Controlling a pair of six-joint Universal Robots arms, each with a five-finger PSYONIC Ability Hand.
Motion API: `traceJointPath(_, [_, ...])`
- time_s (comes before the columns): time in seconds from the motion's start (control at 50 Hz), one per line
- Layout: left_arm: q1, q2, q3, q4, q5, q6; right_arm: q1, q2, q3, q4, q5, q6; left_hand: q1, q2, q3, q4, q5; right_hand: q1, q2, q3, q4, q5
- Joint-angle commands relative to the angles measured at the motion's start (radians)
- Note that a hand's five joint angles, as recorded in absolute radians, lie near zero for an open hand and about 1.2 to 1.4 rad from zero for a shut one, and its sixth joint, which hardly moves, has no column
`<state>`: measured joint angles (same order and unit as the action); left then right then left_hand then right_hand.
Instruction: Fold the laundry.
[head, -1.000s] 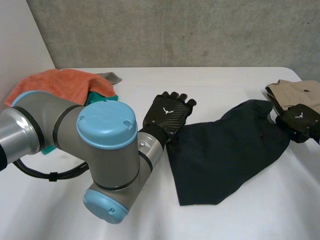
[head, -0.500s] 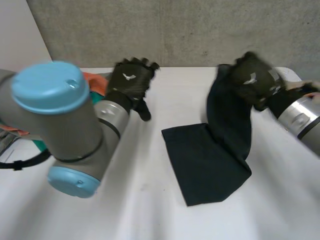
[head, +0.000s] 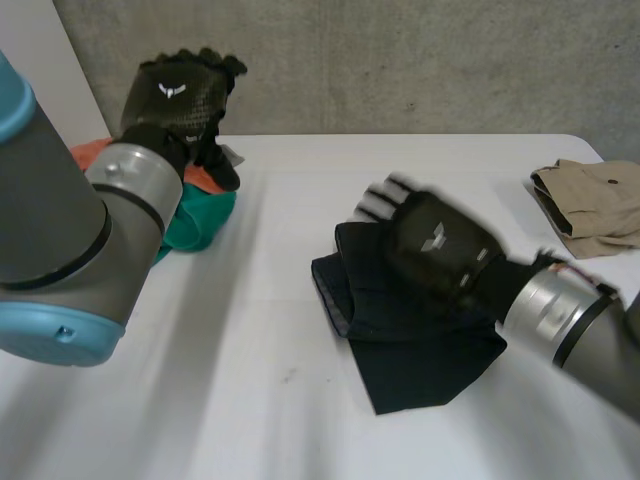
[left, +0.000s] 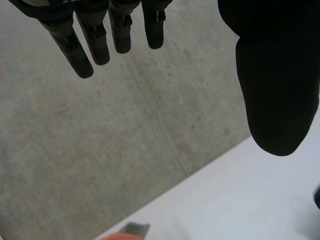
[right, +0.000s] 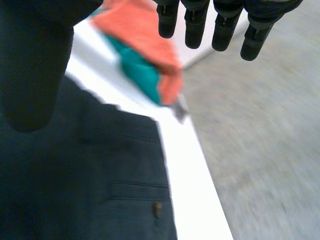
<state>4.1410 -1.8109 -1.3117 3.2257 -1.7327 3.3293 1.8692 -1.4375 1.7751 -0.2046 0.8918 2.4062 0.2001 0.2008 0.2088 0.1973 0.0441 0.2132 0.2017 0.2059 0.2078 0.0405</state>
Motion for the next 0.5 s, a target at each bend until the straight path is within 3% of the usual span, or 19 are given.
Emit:
traceJointPath(0.02, [-0.093, -0.031, 0.169, -0.108, -0.057, -0.037, -0.131, -0.080, -0.118, 0.019, 0.124, 0.519, -0.026, -0.026, -0.034, -0.023, -0.044, -0.039, -0.027, -0.031, -0.033, -0.041])
traceJointPath(0.08, [-0.143, -0.099, 0.270, -0.179, -0.067, -0.066, -0.192, -0.069, -0.178, 0.062, 0.121, 0.626, -0.026, -0.026, -0.034, -0.023, -0.044, -0.039, -0.027, -0.031, -0.033, -0.041])
traceJointPath(0.14, [-0.194, -0.203, 0.386, -0.263, -0.073, -0.112, -0.211, -0.019, -0.251, 0.135, 0.122, 0.640, -0.026, -0.026, -0.034, -0.023, -0.044, -0.039, -0.027, -0.031, -0.033, -0.041])
traceJointPath(0.38, [-0.335, -0.664, 0.820, -0.487, -0.053, -0.215, -0.206, 0.326, -0.505, 0.511, 0.116, 0.519, -0.026, -0.026, -0.034, -0.023, -0.044, -0.039, -0.027, -0.031, -0.033, -0.041])
traceJointPath(0.5, [-0.343, -0.807, 0.931, -0.530, -0.045, -0.202, -0.188, 0.433, -0.536, 0.553, 0.121, 0.470, -0.026, -0.026, -0.034, -0.023, -0.044, -0.039, -0.027, -0.031, -0.033, -0.041])
